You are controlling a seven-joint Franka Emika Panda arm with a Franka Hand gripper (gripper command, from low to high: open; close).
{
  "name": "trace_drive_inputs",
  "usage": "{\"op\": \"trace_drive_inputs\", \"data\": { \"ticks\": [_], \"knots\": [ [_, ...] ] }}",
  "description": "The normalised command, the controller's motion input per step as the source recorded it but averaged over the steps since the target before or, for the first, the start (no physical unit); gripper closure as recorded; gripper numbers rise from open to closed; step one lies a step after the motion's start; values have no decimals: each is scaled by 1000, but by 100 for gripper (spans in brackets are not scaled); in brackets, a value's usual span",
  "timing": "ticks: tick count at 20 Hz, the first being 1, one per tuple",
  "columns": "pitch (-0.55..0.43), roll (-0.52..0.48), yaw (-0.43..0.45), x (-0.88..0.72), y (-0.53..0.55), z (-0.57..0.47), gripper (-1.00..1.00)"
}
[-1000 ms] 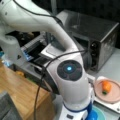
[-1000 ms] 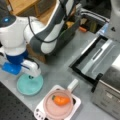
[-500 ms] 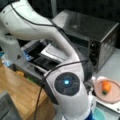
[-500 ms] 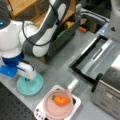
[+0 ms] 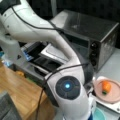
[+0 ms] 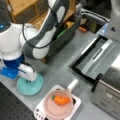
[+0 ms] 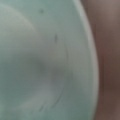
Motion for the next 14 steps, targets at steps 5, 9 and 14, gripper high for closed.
{"op": "trace_drive_inputs", "data": {
  "ticks": [5, 9, 14],
  "knots": [
    [16, 243, -71, 213, -46, -34, -100],
    [-3, 212, -70, 181, -109, 25, -100],
    [-6, 206, -50, 165, -121, 5, -100]
  ]
}}
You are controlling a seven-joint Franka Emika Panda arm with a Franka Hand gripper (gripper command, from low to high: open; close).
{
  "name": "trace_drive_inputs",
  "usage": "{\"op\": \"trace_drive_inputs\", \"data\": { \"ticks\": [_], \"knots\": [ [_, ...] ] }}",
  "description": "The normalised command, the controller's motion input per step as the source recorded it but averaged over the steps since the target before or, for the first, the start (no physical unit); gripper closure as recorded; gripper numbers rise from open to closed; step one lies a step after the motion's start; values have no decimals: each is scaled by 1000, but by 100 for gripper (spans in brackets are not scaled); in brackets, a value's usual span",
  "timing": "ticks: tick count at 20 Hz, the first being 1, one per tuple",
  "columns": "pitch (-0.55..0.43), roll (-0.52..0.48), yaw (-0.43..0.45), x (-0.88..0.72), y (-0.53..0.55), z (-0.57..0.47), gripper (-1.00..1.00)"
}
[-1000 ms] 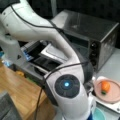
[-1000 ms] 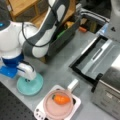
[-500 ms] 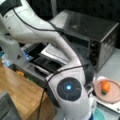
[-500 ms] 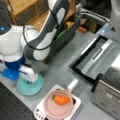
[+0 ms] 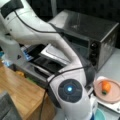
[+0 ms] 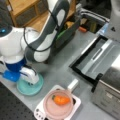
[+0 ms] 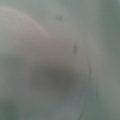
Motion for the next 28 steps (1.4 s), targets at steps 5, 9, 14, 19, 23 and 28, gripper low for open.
{"op": "trace_drive_inputs", "data": {
  "ticks": [5, 9, 14, 19, 23, 28],
  "knots": [
    [-15, 196, -39, 143, -125, -35, 100],
    [-27, 195, -40, 115, -129, -13, 100],
    [-38, 202, -49, 87, -125, 10, 100],
    [-38, 211, -56, 78, -107, 13, 100],
    [-37, 213, -59, 66, -82, 23, 100],
    [-36, 209, -60, 58, -61, 39, 100]
  ]
}}
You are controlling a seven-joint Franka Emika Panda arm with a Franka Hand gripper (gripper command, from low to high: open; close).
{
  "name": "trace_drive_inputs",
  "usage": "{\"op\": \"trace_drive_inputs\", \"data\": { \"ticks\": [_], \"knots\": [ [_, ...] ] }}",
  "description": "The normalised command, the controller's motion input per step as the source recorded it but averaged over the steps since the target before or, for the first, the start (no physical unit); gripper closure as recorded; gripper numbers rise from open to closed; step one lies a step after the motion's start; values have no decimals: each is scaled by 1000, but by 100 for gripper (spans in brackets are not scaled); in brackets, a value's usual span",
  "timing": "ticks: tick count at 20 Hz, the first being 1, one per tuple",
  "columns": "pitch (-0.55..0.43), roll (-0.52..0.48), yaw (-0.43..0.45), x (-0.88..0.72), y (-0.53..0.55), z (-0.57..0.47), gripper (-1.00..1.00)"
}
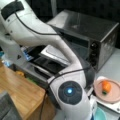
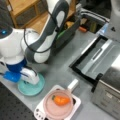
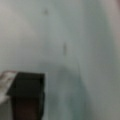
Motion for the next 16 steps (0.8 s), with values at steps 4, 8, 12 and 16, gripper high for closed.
{"op": "trace_drive_inputs", "data": {
  "ticks": [4, 8, 12, 16],
  "knots": [
    [-36, 223, -60, 63, -36, 41, 100],
    [-33, 241, -53, 68, -37, 16, 100],
    [-18, 261, -46, 68, -64, 33, 100],
    [-22, 283, -57, 63, -164, 95, 100]
  ]
}}
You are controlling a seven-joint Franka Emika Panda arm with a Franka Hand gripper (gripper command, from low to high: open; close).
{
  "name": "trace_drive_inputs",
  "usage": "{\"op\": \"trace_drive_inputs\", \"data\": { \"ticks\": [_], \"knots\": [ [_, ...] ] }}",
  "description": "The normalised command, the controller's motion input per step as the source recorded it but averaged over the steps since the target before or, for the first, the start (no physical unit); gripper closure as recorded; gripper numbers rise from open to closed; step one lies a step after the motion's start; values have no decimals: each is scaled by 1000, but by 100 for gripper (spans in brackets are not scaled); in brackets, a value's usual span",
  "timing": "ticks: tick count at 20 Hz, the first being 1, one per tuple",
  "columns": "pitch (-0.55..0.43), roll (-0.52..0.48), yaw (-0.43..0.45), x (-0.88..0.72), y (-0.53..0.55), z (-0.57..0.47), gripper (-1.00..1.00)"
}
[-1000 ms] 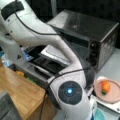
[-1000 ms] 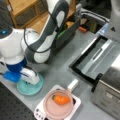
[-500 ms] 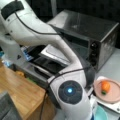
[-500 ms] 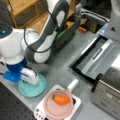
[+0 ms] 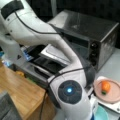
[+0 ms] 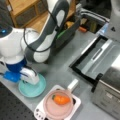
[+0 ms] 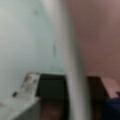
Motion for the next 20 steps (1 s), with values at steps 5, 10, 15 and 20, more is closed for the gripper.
{"op": "trace_drive_inputs", "data": {
  "ticks": [5, 10, 15, 20],
  "knots": [
    [7, 296, -103, -8, -243, 214, 100],
    [35, 320, -151, -46, -129, 288, 100],
    [45, 254, -117, 4, 36, 246, 100],
    [62, 178, -81, 40, 115, 224, 100]
  ]
}}
